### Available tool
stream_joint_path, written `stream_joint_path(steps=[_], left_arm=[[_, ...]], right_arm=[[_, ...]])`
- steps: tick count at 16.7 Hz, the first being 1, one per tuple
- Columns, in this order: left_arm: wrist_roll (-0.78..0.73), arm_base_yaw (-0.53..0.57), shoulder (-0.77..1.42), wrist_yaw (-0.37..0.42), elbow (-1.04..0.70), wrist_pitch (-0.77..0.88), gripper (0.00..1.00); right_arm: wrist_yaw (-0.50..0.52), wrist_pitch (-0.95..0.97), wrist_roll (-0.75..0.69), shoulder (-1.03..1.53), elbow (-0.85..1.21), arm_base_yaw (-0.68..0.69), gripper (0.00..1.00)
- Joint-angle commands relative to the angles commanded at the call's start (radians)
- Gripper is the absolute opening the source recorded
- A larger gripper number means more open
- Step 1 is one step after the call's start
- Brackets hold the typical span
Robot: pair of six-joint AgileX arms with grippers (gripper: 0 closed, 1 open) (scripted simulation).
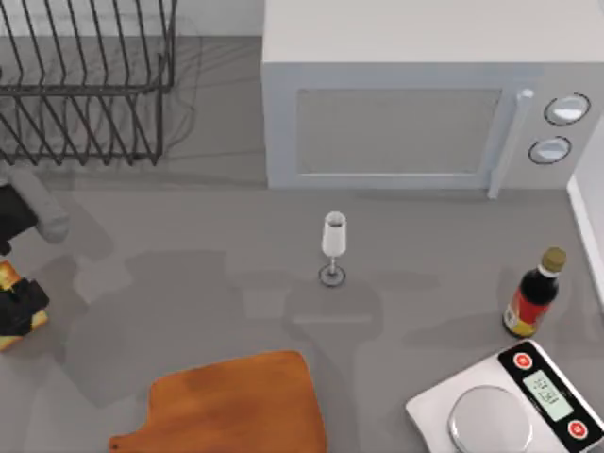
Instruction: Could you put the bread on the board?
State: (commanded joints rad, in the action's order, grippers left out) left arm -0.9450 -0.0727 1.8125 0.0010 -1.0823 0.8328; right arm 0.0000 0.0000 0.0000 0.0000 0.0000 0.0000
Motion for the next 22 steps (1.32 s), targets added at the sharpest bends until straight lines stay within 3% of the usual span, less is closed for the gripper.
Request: stream_joint_path(steps=[3,8,21,22], left_arm=[[-0.003,-0.002,0.047,0.0,0.054,-0.099,1.0],[-0.003,-0.002,0.056,0.0,0.064,-0.113,1.0],[-0.003,-0.002,0.056,0.0,0.064,-0.113,0.02],[-0.003,-0.002,0.056,0.0,0.064,-0.113,0.0]], right_arm=[[0.0,0.0,0.0,0.0,0.0,0.0,1.0],[0.0,0.0,0.0,0.0,0.0,0.0,1.0],[0.0,0.0,0.0,0.0,0.0,0.0,1.0],[0.0,0.0,0.0,0.0,0.0,0.0,1.0]])
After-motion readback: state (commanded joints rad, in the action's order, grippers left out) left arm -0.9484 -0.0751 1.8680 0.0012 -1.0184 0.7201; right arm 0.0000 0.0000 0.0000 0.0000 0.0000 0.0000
